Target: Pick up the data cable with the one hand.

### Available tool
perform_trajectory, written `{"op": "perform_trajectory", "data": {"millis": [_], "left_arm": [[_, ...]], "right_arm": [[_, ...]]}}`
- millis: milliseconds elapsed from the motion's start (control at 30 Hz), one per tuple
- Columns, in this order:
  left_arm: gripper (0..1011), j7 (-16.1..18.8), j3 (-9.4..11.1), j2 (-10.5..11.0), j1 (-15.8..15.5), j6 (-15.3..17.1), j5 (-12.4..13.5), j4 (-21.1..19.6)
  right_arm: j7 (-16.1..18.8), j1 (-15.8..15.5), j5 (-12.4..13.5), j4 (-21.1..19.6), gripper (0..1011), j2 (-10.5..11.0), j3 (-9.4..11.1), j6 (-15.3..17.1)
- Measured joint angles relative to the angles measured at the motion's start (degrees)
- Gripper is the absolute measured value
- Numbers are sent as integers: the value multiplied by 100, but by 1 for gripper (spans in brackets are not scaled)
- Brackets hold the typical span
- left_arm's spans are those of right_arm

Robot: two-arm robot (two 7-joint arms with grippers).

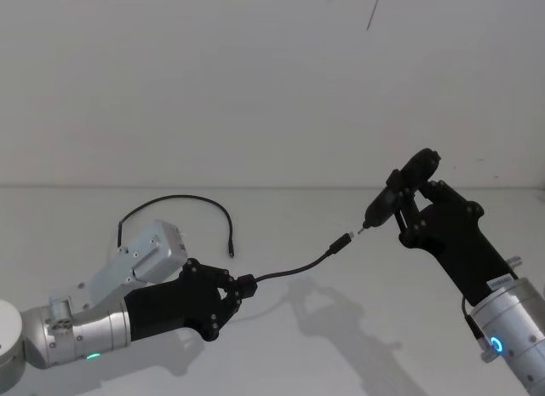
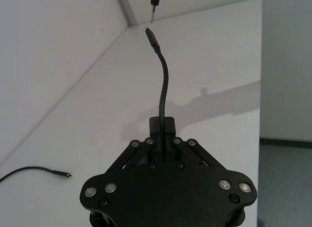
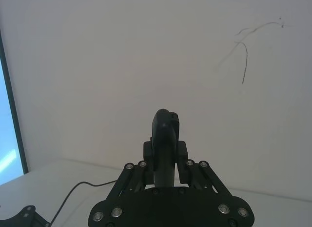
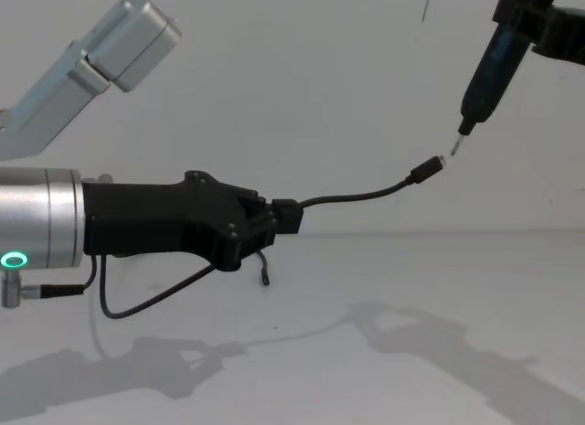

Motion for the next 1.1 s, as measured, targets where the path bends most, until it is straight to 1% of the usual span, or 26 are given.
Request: {"op": "perform_trajectory", "data": {"millis": [500,1100], "left_arm": [[41,0,-6,3,5,-12,-3,-6],[41,1,-5,3,5,-13,-3,-6]], "right_arm": [[11,109,51,96,263,-14,-51,12],[-2,167,4,178,263,-25,-70,72]]}}
